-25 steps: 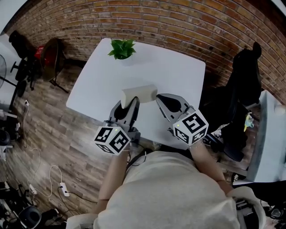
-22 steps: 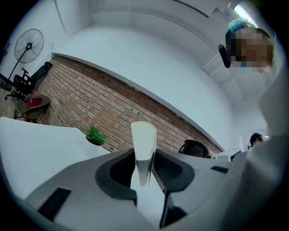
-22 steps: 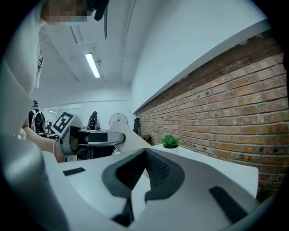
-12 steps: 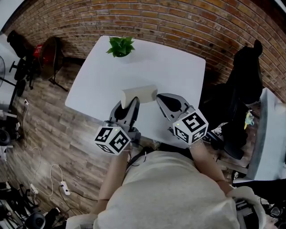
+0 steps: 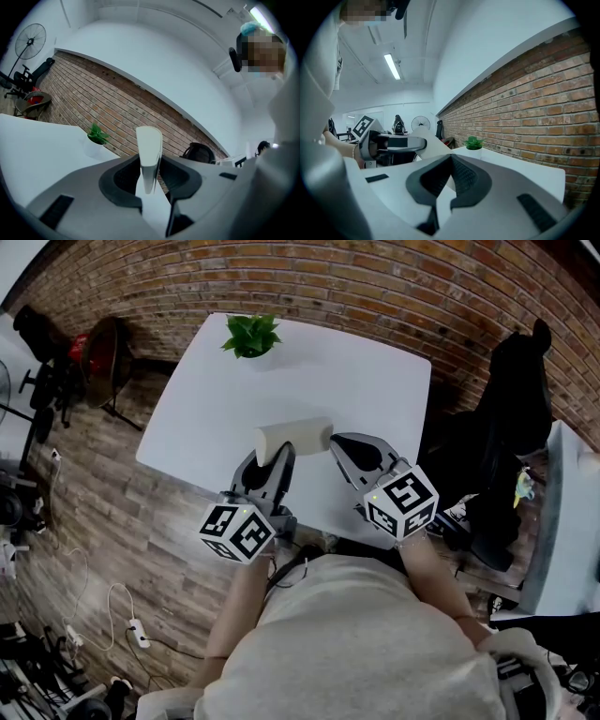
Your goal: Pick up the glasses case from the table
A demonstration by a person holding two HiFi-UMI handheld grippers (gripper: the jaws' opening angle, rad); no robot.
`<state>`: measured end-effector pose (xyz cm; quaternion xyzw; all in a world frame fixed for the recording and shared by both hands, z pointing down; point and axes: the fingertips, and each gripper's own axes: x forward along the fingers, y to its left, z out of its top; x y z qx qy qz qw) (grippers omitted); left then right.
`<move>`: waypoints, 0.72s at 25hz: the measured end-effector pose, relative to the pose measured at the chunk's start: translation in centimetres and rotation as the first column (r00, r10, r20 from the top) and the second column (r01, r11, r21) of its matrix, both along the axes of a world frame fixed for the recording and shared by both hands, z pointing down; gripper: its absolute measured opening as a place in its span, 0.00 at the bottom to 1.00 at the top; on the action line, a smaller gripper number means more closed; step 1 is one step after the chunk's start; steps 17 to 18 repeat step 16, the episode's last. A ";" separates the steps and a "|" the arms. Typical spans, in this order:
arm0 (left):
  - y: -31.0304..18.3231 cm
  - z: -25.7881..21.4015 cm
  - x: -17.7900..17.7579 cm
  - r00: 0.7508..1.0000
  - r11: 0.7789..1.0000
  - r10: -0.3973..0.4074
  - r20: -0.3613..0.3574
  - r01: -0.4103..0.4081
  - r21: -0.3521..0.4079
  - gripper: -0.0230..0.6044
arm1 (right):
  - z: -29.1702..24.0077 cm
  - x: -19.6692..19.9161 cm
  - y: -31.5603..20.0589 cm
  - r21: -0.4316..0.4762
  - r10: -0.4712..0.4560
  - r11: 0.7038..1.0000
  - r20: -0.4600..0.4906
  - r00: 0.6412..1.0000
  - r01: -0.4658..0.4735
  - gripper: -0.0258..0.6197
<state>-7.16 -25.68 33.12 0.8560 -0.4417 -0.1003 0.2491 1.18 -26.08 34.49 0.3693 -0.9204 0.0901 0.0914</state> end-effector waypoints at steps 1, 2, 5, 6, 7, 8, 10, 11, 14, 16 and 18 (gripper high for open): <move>0.0 0.1 0.1 1.000 1.000 0.003 0.001 -0.003 -0.002 0.24 | 0.0 0.0 0.0 0.000 0.000 1.000 -0.001 1.000 0.000 0.04; 0.1 0.1 0.2 1.000 1.000 0.006 0.002 -0.006 -0.005 0.24 | 0.0 0.0 0.0 -0.001 0.001 1.000 -0.001 1.000 -0.001 0.04; 0.1 0.2 0.3 1.000 1.000 0.010 0.004 -0.010 -0.009 0.24 | 0.0 0.0 -0.1 -0.002 0.000 1.000 -0.001 1.000 0.000 0.04; 0.1 0.3 0.3 1.000 1.000 0.010 0.005 -0.010 -0.010 0.24 | 0.1 0.0 -0.1 -0.003 -0.002 1.000 -0.001 1.000 0.002 0.04; 0.1 0.4 0.3 1.000 1.000 0.009 0.006 -0.009 -0.011 0.24 | 0.2 -0.1 -0.1 -0.004 -0.004 1.000 -0.002 1.000 0.004 0.04; 0.1 0.4 0.2 1.000 1.000 0.008 0.006 -0.008 -0.013 0.24 | 0.3 -0.1 0.0 -0.005 -0.006 1.000 -0.003 1.000 0.006 0.04; 0.2 0.6 0.2 1.000 1.000 0.007 0.007 -0.007 -0.017 0.24 | 0.5 0.0 0.1 -0.007 -0.008 1.000 -0.005 1.000 0.008 0.04; 0.1 0.6 0.2 1.000 1.000 0.007 0.007 -0.007 -0.019 0.24 | 0.5 -0.1 0.1 -0.007 -0.009 1.000 -0.003 1.000 0.009 0.04; 0.0 0.9 0.0 1.000 1.000 0.005 -0.007 -0.005 -0.025 0.24 | 0.3 -0.2 0.1 0.003 -0.015 1.000 0.003 1.000 0.015 0.04; 0.0 1.0 -0.1 1.000 1.000 0.004 -0.020 -0.005 -0.028 0.24 | 0.3 -0.3 0.1 0.011 -0.018 1.000 0.003 1.000 0.018 0.04; 0.0 1.0 -0.1 1.000 1.000 0.004 -0.020 -0.005 -0.028 0.24 | 0.3 -0.3 0.1 0.011 -0.018 1.000 0.003 1.000 0.018 0.04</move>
